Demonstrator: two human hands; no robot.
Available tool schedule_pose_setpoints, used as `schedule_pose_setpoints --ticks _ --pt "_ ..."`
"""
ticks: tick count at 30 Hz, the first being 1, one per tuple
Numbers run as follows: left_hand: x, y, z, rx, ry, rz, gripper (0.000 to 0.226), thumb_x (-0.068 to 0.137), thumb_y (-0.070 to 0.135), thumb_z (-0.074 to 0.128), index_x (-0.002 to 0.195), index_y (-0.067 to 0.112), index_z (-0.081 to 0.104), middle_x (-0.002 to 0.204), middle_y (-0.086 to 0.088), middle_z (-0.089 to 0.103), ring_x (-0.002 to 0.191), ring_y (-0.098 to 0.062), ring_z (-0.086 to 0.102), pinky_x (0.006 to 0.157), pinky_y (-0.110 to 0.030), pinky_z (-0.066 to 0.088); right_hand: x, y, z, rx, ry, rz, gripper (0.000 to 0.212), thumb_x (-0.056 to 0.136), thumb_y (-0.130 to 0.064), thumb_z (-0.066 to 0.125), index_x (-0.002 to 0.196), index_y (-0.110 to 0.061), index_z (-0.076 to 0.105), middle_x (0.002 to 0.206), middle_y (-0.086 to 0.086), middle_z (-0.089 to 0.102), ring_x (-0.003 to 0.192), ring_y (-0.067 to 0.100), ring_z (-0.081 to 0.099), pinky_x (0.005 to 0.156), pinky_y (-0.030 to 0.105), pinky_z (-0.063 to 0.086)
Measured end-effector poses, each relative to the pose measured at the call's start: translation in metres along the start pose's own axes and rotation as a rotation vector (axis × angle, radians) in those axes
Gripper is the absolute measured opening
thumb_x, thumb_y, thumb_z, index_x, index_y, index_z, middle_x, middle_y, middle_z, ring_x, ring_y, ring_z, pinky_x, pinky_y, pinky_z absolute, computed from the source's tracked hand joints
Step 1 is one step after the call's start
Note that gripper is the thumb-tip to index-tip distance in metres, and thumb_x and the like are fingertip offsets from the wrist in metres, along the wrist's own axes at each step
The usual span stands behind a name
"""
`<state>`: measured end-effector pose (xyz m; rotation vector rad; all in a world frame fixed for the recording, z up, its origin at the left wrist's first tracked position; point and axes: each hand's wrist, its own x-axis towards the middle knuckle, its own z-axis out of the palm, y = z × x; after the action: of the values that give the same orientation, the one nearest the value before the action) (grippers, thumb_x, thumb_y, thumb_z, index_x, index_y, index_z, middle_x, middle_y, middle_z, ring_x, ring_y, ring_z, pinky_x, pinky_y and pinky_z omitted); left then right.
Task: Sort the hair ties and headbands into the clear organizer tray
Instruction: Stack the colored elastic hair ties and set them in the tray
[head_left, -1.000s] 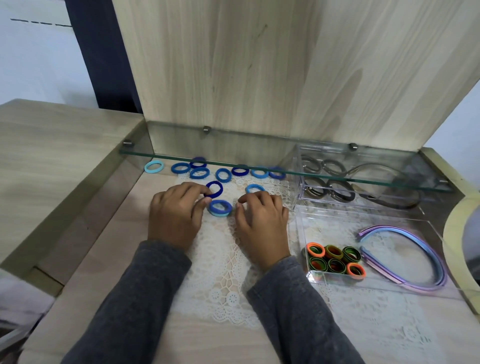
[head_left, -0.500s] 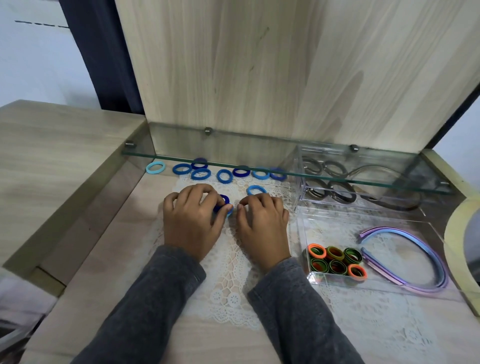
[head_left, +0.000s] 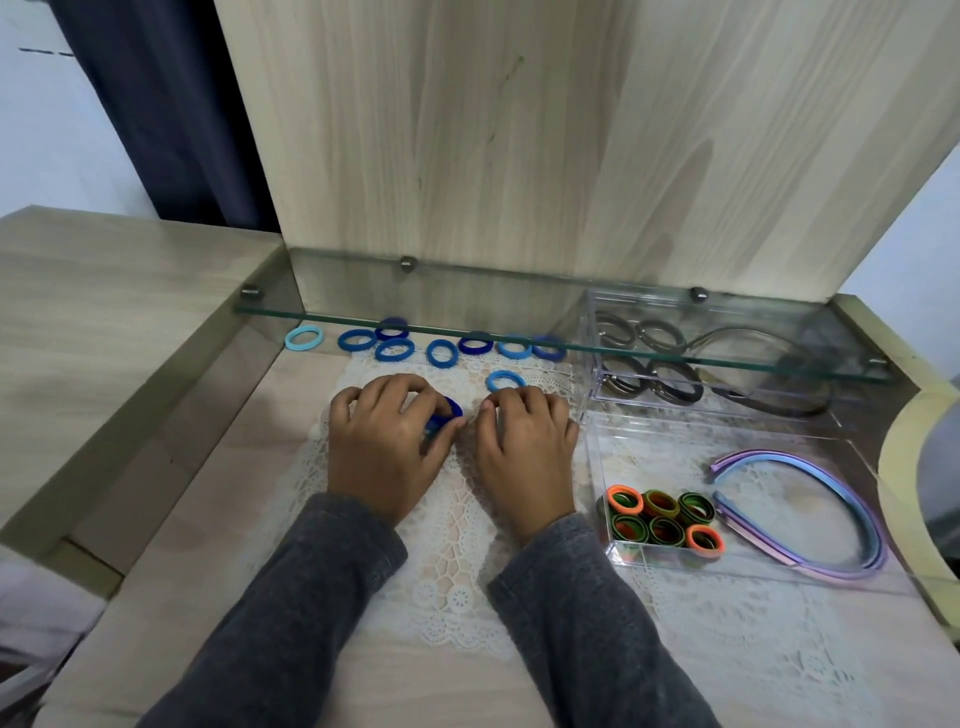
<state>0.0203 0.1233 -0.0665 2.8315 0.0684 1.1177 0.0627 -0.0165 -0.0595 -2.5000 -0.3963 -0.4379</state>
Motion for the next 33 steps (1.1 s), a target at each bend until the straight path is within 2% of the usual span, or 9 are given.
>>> schedule_pose_setpoints --ticks 5,9,12,14,17,19,27,33 --pt "0.002 0.002 -0.008 -0.053 0.054 -0.109 0.021 0.092 0.032 0.052 0.096 0.018 0.066 0.096 0.000 0.067 0.087 -0.020 0.061 0.079 -0.039 0.043 0.000 0.001 -0.001 0.016 -0.010 -0.009 0.025 0.096 -0.032 0.043 0.110 -0.022 0.060 0.116 0.000 0.056 0.107 0.021 0.042 0.087 0.038 0.034" --pt "0.001 -0.007 -0.011 -0.031 -0.005 -0.264 0.028 0.091 0.027 0.043 0.101 0.015 0.066 0.096 -0.003 0.068 0.087 -0.022 0.061 0.077 -0.038 0.046 0.000 -0.001 -0.003 0.058 -0.089 -0.083 0.025 0.093 -0.035 0.047 0.114 -0.029 0.058 0.122 -0.002 0.050 0.112 0.019 0.038 0.091 0.036 0.033" --pt "-0.003 -0.016 -0.005 -0.023 -0.133 -0.397 0.037 0.087 0.027 0.039 0.112 0.015 0.064 0.116 -0.008 0.067 0.106 -0.027 0.060 0.090 -0.044 0.048 -0.002 -0.004 -0.004 0.051 -0.102 -0.175 0.027 0.090 -0.036 0.049 0.115 -0.032 0.059 0.123 -0.003 0.048 0.115 0.018 0.037 0.093 0.037 0.034" --pt "-0.005 -0.016 -0.001 -0.010 -0.254 -0.439 0.044 0.088 0.027 0.037 0.123 0.016 0.062 0.136 -0.012 0.057 0.126 -0.032 0.050 0.103 -0.050 0.039 -0.003 -0.005 -0.003 0.010 -0.082 -0.219 0.027 0.088 -0.036 0.051 0.113 -0.032 0.060 0.122 -0.002 0.048 0.115 0.019 0.038 0.092 0.038 0.034" --pt "-0.004 -0.014 0.002 0.009 -0.407 -0.407 0.043 0.097 0.028 0.039 0.140 0.024 0.048 0.155 -0.007 0.034 0.143 -0.031 0.027 0.115 -0.051 0.020 -0.002 -0.006 -0.002 -0.050 -0.060 -0.240 0.025 0.087 -0.037 0.051 0.109 -0.031 0.062 0.122 0.000 0.050 0.114 0.020 0.039 0.090 0.039 0.034" --pt "-0.004 -0.014 0.002 -0.018 -0.426 -0.381 0.044 0.099 0.029 0.039 0.143 0.030 0.042 0.158 -0.002 0.026 0.147 -0.026 0.020 0.117 -0.049 0.011 -0.001 -0.006 0.000 -0.050 -0.061 -0.244 0.023 0.088 -0.036 0.053 0.107 -0.030 0.064 0.121 0.000 0.051 0.114 0.021 0.039 0.089 0.039 0.034" --pt "-0.003 -0.014 0.000 -0.108 -0.425 -0.327 0.044 0.097 0.021 0.046 0.139 0.032 0.047 0.155 0.004 0.033 0.146 -0.023 0.023 0.118 -0.051 0.007 -0.001 -0.007 -0.001 -0.030 -0.106 -0.299 0.023 0.091 -0.035 0.050 0.110 -0.032 0.063 0.123 0.001 0.050 0.116 0.020 0.036 0.093 0.038 0.031" --pt "-0.003 -0.013 -0.002 -0.123 -0.414 -0.302 0.046 0.094 0.026 0.035 0.138 0.029 0.050 0.153 0.003 0.037 0.145 -0.024 0.027 0.117 -0.052 0.008 -0.002 -0.007 -0.002 -0.018 -0.120 -0.303 0.024 0.092 -0.036 0.048 0.111 -0.034 0.062 0.121 -0.001 0.050 0.115 0.019 0.037 0.093 0.038 0.032"
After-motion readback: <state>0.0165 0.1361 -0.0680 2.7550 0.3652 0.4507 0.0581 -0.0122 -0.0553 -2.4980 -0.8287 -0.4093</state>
